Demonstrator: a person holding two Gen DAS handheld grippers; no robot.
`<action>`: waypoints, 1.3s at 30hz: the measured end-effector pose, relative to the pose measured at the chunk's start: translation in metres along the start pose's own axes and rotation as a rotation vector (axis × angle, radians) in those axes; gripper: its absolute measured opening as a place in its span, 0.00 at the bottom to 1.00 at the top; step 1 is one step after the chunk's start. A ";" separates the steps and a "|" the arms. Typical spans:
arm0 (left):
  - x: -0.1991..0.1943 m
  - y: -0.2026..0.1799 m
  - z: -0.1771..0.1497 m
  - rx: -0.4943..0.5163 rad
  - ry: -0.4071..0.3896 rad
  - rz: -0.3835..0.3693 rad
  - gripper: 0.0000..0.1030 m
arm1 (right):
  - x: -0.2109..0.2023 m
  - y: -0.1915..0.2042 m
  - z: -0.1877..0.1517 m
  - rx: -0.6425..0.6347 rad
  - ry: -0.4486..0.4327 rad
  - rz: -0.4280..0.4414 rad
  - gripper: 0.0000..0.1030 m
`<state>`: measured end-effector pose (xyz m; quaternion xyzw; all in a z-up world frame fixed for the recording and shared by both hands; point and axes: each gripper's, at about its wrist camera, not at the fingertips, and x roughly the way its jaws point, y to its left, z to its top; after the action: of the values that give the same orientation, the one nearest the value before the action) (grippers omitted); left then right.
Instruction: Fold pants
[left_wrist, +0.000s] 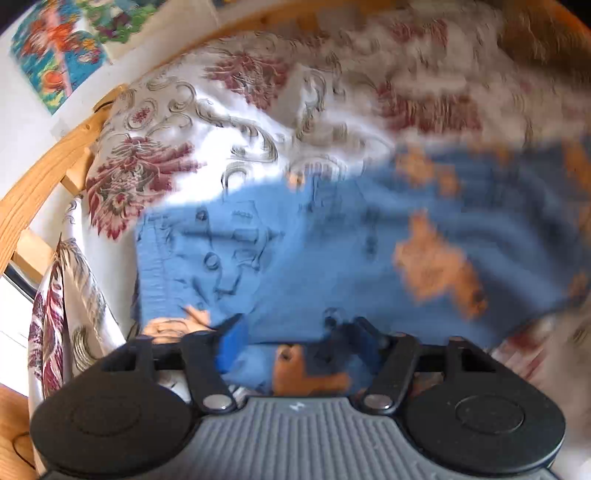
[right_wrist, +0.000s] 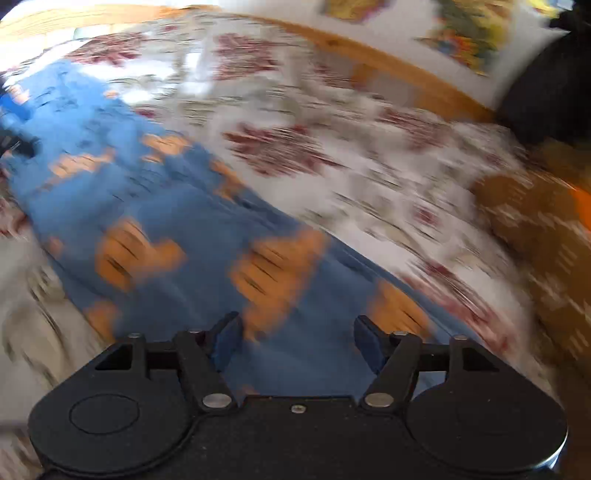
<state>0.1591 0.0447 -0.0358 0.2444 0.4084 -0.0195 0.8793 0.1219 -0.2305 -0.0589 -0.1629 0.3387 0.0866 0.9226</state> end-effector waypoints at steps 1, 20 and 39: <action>-0.003 0.000 -0.006 0.039 -0.018 -0.001 0.63 | -0.006 -0.011 -0.008 0.033 0.005 -0.036 0.79; -0.054 -0.166 0.041 0.178 -0.188 -0.430 0.61 | -0.078 -0.069 -0.082 0.401 -0.091 -0.118 0.86; -0.048 -0.152 0.034 0.304 -0.127 -0.410 0.02 | -0.068 -0.088 -0.098 0.412 -0.049 -0.106 0.44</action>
<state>0.1157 -0.1124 -0.0450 0.2840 0.3857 -0.2734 0.8342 0.0359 -0.3507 -0.0634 0.0138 0.3177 -0.0292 0.9477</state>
